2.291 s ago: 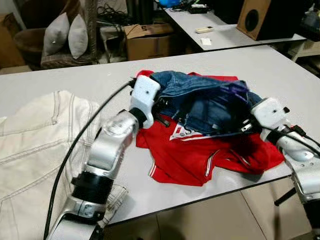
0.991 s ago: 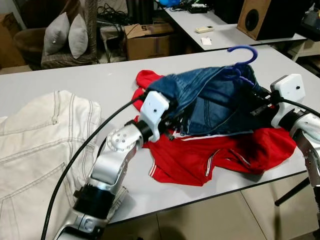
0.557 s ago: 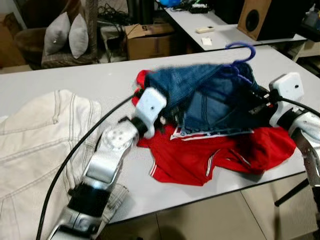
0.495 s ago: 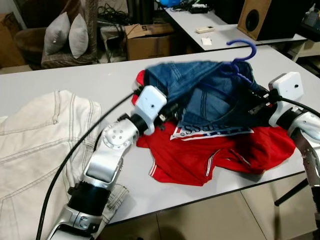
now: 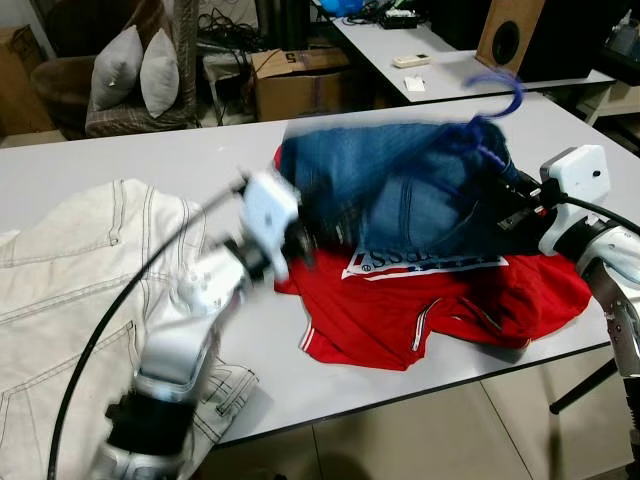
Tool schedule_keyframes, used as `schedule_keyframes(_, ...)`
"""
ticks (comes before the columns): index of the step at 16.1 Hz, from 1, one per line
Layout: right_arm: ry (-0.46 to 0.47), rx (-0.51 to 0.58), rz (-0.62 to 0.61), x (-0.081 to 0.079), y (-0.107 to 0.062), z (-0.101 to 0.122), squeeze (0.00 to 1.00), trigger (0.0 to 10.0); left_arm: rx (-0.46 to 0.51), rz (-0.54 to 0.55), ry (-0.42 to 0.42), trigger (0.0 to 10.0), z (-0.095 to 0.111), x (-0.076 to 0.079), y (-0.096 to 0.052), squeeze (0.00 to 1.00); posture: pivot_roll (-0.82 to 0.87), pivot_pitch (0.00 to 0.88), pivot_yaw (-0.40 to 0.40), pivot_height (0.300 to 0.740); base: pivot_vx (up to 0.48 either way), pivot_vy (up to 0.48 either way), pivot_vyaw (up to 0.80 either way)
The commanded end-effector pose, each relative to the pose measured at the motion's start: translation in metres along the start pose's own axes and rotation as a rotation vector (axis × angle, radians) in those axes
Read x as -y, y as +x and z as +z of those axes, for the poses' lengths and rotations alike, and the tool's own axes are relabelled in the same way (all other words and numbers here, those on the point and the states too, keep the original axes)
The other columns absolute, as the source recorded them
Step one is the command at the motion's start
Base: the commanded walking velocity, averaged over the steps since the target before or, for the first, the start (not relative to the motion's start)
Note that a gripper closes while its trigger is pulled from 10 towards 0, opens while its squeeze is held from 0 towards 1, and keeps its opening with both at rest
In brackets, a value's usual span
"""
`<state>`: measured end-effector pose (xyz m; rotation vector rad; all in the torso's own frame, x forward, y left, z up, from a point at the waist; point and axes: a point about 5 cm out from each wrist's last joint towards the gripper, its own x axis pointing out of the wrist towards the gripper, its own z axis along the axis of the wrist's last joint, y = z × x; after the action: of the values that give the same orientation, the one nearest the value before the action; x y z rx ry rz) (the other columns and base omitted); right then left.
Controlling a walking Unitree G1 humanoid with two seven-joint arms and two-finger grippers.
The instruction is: Hang hanger
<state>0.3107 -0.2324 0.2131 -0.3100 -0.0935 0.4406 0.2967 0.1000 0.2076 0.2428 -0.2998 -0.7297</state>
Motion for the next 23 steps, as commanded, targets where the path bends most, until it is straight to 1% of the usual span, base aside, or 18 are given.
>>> schedule_keyframes(1,-0.005,0.051,-0.028,0.004,-0.001,0.011,0.00,0.0,-0.058,0.025,0.065,10.0,-0.006,-0.005,0.000,0.34,-0.01,0.000,0.005,0.740,0.000,0.000,0.00)
schedule_keyframes(2,-0.005,0.048,-0.026,0.003,0.000,0.011,0.00,0.0,-0.092,0.024,0.081,10.0,-0.008,-0.007,0.000,1.00,-0.01,0.000,0.004,0.740,0.000,0.000,0.00)
schedule_keyframes(3,0.000,0.043,-0.022,0.001,0.001,0.009,0.00,0.0,-0.089,0.025,0.078,10.0,-0.008,-0.005,0.002,1.00,-0.01,0.000,-0.001,0.740,0.000,0.000,0.00)
schedule_keyframes(4,0.002,0.040,-0.018,-0.001,0.002,0.008,0.00,0.0,-0.042,0.101,0.010,10.0,-0.007,-0.007,0.004,1.00,-0.01,0.000,0.001,0.740,0.000,0.000,0.00)
schedule_keyframes(5,0.004,0.040,-0.016,-0.001,0.002,0.008,0.00,0.0,-0.030,0.131,-0.018,10.0,-0.006,-0.008,0.003,1.00,-0.01,0.000,0.002,0.740,0.000,0.000,0.00)
schedule_keyframes(6,0.008,0.041,-0.014,-0.003,0.001,0.007,0.00,0.0,0.005,0.224,-0.065,10.0,-0.005,-0.016,0.001,1.00,-0.01,0.000,0.005,0.740,0.000,0.000,0.00)
schedule_keyframes(7,0.015,0.047,-0.018,-0.004,-0.002,0.008,0.00,0.0,0.026,0.353,-0.157,10.0,-0.005,-0.027,-0.007,0.00,-0.01,0.001,0.006,0.740,0.000,0.000,0.00)
schedule_keyframes(8,0.015,0.051,-0.022,-0.004,-0.003,0.010,0.00,0.0,0.023,0.366,-0.173,10.0,-0.006,-0.028,-0.011,0.00,-0.01,0.002,0.008,0.740,0.000,0.000,0.00)
schedule_keyframes(10,0.014,0.062,-0.038,-0.006,-0.010,0.013,0.00,0.0,-0.022,0.390,-0.131,10.0,-0.010,-0.032,-0.025,0.00,-0.01,0.005,0.008,0.740,0.000,0.000,0.00)
schedule_keyframes(12,-0.024,0.066,-0.047,-0.012,-0.015,0.014,0.00,0.0,-0.059,0.415,-0.113,10.0,-0.015,-0.032,-0.035,0.00,-0.01,0.008,0.009,0.740,0.000,0.000,0.00)
schedule_keyframes(13,-0.045,0.077,-0.070,-0.015,-0.017,0.016,0.00,3.6,-0.072,0.438,-0.115,10.0,-0.017,-0.031,-0.041,0.00,-0.01,0.010,0.007,0.740,0.000,0.000,0.00)
schedule_keyframes(14,-0.052,0.100,-0.114,-0.015,-0.019,0.020,0.00,10.0,-0.083,0.473,-0.122,10.0,-0.018,-0.031,-0.047,0.00,-0.01,0.011,0.005,0.740,0.000,0.000,0.00)
schedule_keyframes(15,-0.050,0.121,-0.157,-0.015,-0.021,0.024,0.00,10.0,-0.099,0.481,-0.132,10.0,-0.019,-0.029,-0.049,0.00,0.00,0.015,0.000,0.740,0.000,0.000,0.00)
schedule_keyframes(18,-0.190,0.158,-0.228,-0.008,-0.029,0.042,0.00,10.0,-0.106,0.480,-0.119,10.0,-0.018,-0.024,-0.047,0.00,0.00,0.017,-0.003,0.740,0.000,0.000,0.00)
schedule_keyframes(19,-0.227,0.198,-0.264,-0.002,-0.032,0.055,0.00,10.0,-0.103,0.479,-0.119,10.0,-0.016,-0.023,-0.046,0.00,0.00,0.016,0.001,0.740,0.000,0.000,0.00)
schedule_keyframes(20,-0.240,0.230,-0.278,0.000,-0.032,0.064,0.00,10.0,-0.102,0.477,-0.121,10.0,-0.016,-0.023,-0.045,0.00,-0.01,0.016,0.003,0.740,0.000,0.000,0.00)
schedule_keyframes(21,-0.270,0.324,-0.304,0.002,-0.034,0.086,0.00,10.0,-0.099,0.471,-0.122,10.0,-0.014,-0.022,-0.043,0.00,-0.01,0.015,0.006,0.740,0.000,0.000,0.00)
schedule_keyframes(23,-0.275,0.361,-0.314,0.003,-0.036,0.095,0.00,10.0,-0.099,0.469,-0.121,10.0,-0.014,-0.021,-0.043,0.00,-0.01,0.015,0.006,0.740,-0.240,0.000,0.00)
